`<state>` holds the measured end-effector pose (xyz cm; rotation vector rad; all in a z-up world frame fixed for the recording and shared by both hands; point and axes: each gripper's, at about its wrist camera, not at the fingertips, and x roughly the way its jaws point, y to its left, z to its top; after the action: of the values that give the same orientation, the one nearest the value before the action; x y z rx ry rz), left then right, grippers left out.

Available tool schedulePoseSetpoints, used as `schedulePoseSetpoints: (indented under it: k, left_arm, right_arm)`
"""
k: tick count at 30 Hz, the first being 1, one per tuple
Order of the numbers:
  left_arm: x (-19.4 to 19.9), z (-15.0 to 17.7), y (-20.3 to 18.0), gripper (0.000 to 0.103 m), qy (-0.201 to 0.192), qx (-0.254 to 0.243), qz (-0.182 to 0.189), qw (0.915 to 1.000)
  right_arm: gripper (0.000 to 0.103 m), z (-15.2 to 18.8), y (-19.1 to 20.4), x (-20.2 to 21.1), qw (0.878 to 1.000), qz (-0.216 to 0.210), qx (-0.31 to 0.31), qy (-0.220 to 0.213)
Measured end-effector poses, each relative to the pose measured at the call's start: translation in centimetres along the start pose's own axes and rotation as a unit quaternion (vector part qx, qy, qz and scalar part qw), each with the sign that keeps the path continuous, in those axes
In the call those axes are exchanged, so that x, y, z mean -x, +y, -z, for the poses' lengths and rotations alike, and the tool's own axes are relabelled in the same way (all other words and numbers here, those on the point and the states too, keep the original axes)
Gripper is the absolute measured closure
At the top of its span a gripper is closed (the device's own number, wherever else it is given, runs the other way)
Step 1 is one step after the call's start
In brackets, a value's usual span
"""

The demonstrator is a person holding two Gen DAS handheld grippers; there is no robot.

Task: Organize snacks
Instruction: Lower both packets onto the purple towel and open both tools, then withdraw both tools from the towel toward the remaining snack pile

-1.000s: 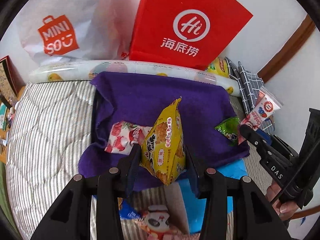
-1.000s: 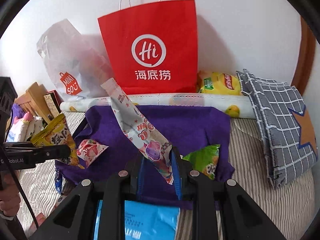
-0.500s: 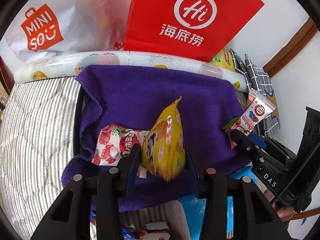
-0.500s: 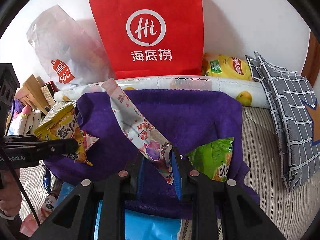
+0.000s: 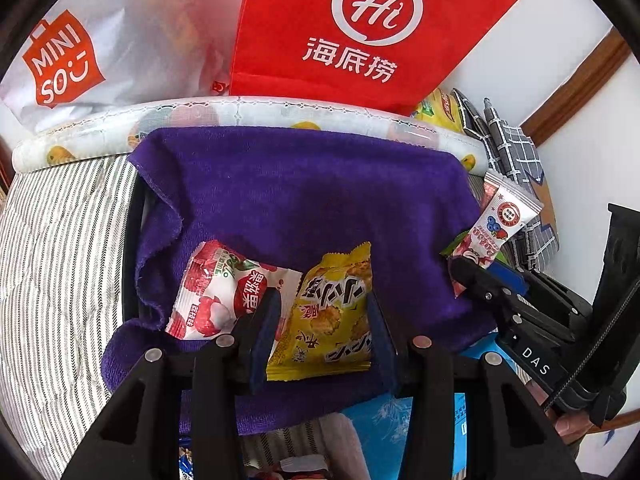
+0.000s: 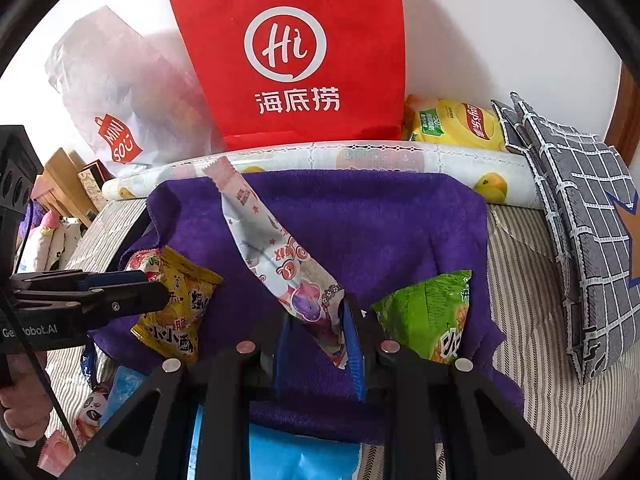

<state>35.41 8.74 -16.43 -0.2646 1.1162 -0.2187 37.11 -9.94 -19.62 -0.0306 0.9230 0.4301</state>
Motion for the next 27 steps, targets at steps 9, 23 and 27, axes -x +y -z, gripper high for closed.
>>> schedulePoseSetpoints:
  k: [9, 23, 27]
  left_arm:
    - [2.1, 0.5, 0.6, 0.036, -0.018, 0.005, 0.003, 0.9998]
    - [8.5, 4.4, 0.9, 0.035, -0.049, 0.023, -0.007, 0.9985]
    - [10.6, 6.4, 0.8, 0.035, -0.059, 0.026, -0.01, 0.9979]
  right_arm:
    - [0.077, 0.3, 0.2, 0.9, 1.0, 0.019, -0.005, -0.001]
    - [0.054, 2.3, 2.1, 8.3, 0.998, 0.03, -0.013, -0.058]
    - [0.054, 3.9, 2.6, 10.6, 0.996, 0.045, -0.013, -0.075]
